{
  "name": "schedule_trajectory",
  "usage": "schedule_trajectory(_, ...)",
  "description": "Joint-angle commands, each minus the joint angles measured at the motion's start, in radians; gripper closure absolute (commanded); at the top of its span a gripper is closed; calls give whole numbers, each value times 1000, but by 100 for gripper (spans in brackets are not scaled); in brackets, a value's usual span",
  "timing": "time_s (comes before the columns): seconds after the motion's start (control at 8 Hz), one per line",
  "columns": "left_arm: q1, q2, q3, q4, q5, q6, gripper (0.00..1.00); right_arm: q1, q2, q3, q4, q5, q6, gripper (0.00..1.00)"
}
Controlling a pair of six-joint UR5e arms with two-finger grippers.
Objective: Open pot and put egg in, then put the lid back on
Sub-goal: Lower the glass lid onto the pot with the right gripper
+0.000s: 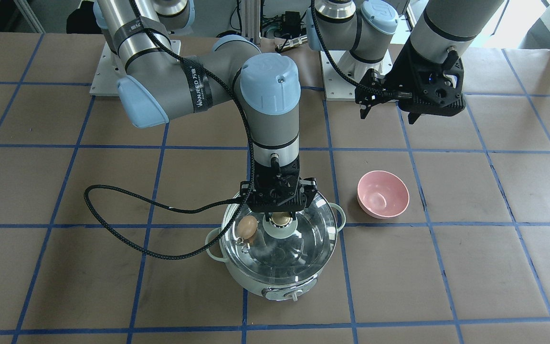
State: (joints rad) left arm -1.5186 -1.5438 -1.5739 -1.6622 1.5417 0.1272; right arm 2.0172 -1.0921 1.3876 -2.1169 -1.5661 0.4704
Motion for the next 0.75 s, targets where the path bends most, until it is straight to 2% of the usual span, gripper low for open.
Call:
schedule_trajectory(0.0, 0, -1, 0, 1, 0, 0, 0, 0, 1, 10, 0, 0, -6, 100)
schedule_trajectory(0.62, 0, -1, 0, 1, 0, -1, 0, 0, 0, 11, 9, 1, 2, 100)
